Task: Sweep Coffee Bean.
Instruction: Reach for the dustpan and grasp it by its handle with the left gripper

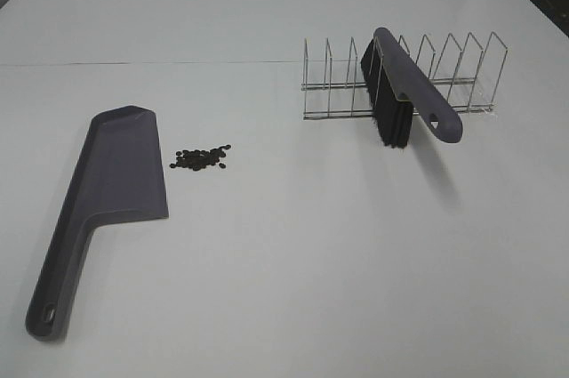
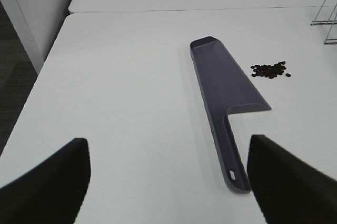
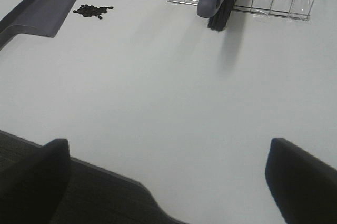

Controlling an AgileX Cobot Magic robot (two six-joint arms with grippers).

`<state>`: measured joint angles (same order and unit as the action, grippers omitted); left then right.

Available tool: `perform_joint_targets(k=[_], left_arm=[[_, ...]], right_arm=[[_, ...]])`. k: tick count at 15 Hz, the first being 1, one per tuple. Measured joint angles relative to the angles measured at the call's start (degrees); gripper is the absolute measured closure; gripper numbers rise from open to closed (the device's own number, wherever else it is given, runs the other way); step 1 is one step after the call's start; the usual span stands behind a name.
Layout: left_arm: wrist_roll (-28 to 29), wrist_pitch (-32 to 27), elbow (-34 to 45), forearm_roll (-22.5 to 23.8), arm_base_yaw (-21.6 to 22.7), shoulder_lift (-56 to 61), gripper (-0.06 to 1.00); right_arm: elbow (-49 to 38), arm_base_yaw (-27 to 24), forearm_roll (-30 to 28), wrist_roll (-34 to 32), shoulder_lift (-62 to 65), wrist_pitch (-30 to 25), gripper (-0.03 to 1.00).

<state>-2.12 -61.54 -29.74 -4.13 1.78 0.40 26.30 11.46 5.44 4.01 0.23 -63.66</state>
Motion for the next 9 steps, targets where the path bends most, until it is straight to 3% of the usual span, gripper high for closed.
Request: perform_joint_targets(k=[9], left_arm=[[0.0,0.0,0.0,0.0,0.0,0.0,0.19]], right_arm=[[0.0,0.0,0.0,0.0,0.0,0.0,0.04]])
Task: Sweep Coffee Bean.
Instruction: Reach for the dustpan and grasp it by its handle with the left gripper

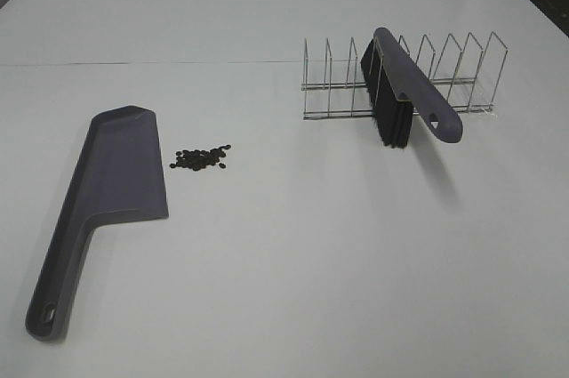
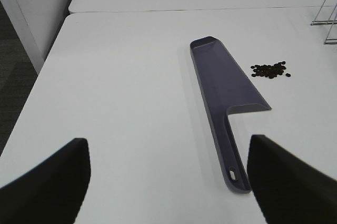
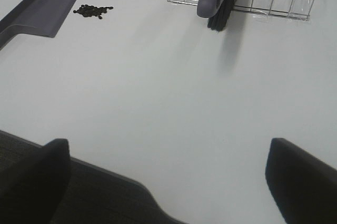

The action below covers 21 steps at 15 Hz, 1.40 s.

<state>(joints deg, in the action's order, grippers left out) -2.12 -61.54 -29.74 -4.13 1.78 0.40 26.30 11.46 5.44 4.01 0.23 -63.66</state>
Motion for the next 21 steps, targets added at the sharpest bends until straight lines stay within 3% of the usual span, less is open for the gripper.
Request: perform_joint_targets(k=[21], left_arm=[[0.0,0.0,0.0,0.0,0.0,0.0,0.19]], right_arm=[[-0.11,0.0,-0.63,-2.01,0.0,0.0,0.04]])
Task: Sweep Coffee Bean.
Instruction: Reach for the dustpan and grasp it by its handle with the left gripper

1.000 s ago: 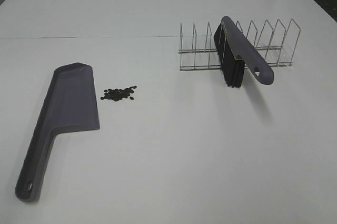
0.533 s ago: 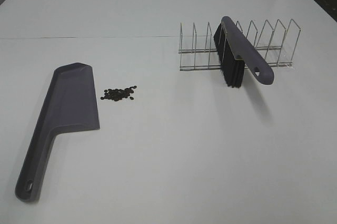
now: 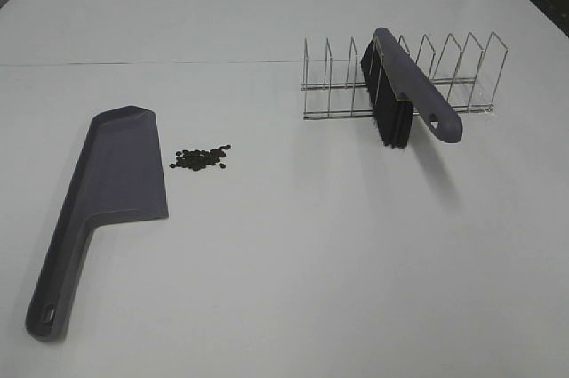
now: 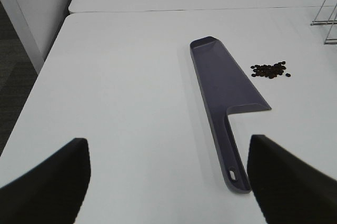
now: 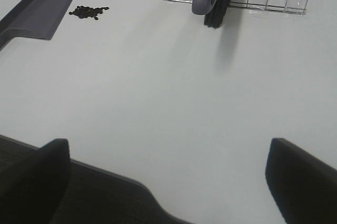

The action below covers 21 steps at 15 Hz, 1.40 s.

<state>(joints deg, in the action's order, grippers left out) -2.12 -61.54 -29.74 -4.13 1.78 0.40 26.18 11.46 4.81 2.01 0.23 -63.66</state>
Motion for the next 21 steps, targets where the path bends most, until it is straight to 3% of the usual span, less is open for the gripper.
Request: perform_joint_targets(k=[7,21], left_arm=[[0.0,0.0,0.0,0.06,0.0,-3.95,0.19],[5.1,0.34,0.06,3.15,0.0,-44.0,0.19]], right_arm=[[0.0,0.0,0.0,0.0,0.0,0.0,0.06],[0.0,0.0,-0.11,0.0,0.0,0.0,0.08]])
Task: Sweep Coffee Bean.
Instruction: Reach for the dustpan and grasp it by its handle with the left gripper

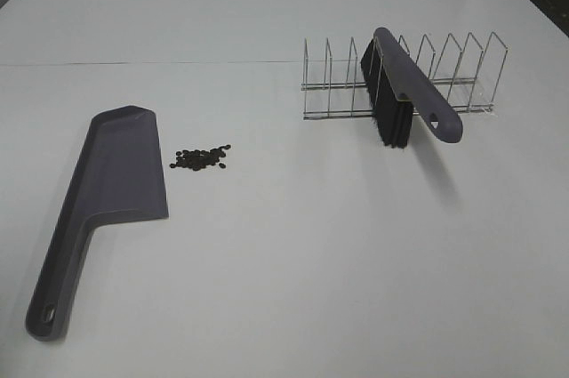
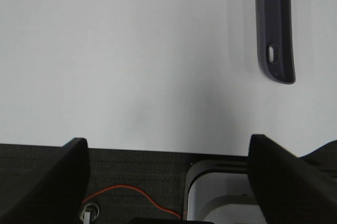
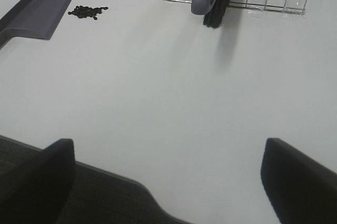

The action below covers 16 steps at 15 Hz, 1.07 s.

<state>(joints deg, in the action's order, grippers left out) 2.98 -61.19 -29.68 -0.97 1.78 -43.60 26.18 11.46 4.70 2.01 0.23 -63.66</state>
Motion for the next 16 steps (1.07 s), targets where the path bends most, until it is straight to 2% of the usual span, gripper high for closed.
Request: perform_joint_targets(k=[3,6,7,9,14,16], left_arm=[[1.55,0.8,-0.74,0.11,0.0,-6.76,0.19],[4.24,5.84,-2.69,0.06,0.0,-11.34,0.19],[6.7,7.33,-4.47,0.06,0.0,-15.76,0.19],[7.16,7.51,-5.84,-0.57,0.0,-19.6,0.19],[7.51,7.79,-12.72,-6.53,-0.57,-31.11,0.19],[10.49,9.85,-16.79,-6.36,-6.53,-37.76,0.19]], right_arm=[[0.0,0.0,0.0,0.0,0.0,0.0,0.08],[0.0,0.0,0.0,0.0,0.0,0.0,0.08],[0.0,0.0,-0.06,0.0,0.0,0.0,0.08],[0.0,0.0,-0.06,0.0,0.0,0.0,0.08],[0.0,0.0,-0.06,0.0,0.0,0.0,0.08],[0.0,0.0,-0.06,0.0,0.0,0.0,0.08]])
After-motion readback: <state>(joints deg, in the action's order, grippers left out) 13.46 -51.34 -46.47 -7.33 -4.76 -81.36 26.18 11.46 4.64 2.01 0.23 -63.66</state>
